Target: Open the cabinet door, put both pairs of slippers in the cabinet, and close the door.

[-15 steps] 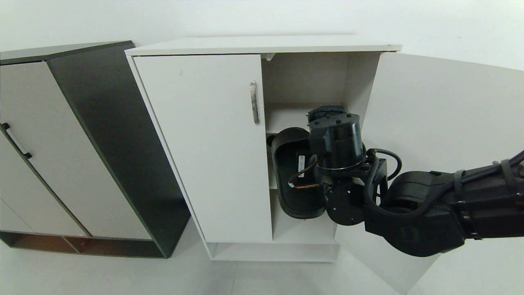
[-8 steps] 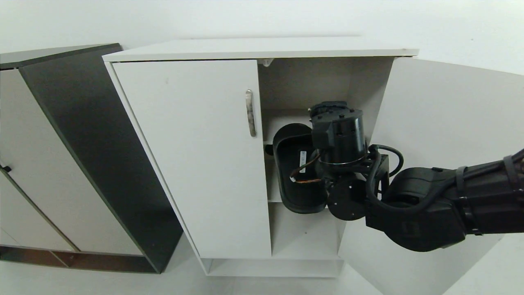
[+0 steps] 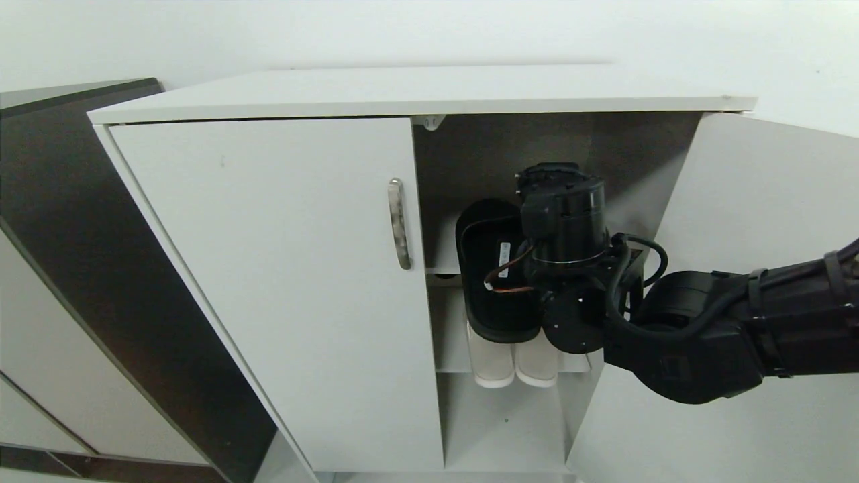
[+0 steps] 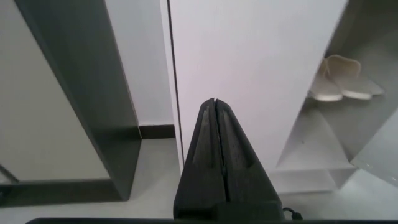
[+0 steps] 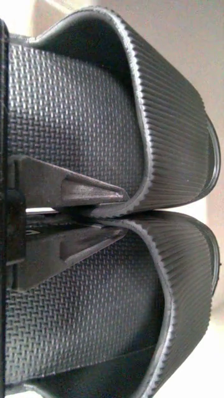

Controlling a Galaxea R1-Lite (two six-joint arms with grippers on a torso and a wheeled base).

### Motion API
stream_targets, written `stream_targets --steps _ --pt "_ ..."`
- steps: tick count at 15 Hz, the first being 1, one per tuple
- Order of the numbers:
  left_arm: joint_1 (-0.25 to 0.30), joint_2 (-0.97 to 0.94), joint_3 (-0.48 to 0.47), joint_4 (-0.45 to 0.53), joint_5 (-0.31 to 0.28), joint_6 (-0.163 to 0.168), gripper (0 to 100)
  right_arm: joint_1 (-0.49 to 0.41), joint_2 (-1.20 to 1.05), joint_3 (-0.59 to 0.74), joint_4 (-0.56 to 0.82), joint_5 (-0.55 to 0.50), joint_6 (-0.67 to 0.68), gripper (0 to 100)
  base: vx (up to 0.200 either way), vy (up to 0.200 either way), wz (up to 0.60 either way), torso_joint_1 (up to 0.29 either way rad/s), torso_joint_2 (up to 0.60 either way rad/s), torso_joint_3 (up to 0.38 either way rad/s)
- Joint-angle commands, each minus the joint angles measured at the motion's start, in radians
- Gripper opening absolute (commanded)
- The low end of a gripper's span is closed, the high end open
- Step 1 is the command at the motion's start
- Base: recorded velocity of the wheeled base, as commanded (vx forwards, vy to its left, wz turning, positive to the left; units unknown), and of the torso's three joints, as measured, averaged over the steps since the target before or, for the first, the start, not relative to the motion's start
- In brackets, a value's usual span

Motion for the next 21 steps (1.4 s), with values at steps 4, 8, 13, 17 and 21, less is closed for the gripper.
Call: stream_targets --steps 4,8,13,17,21 --pt "0.0 0.001 0.0 0.0 0.0 0.0 0 -0.005 0.007 0.017 -0.025 0.008 0.0 0 0.0 0.0 0.0 0.0 0.0 0.0" --pt "0.0 0.001 0.0 0.0 0.0 -0.002 0 -0.039 0.039 0.007 -0.034 0.059 -0.02 0 0.0 0.0 0.0 0.0 0.0 0.0" --pt "0.0 0.001 0.0 0.0 0.0 -0.003 0 -0.099 0.117 -0.135 -0.025 0.085 -0.055 0 0.0 0.0 0.0 0.0 0.0 0.0" --pt "0.0 0.001 0.0 0.0 0.0 -0.005 0 -0.14 0.166 -0.265 0.077 0.088 -0.055 0 0.0 0.0 0.0 0.0 0.0 0.0" --pt "0.0 0.001 0.0 0.0 0.002 -0.006 0 -0.159 0.215 -0.358 0.138 0.088 -0.052 0 0.0 0.0 0.0 0.0 0.0 0.0"
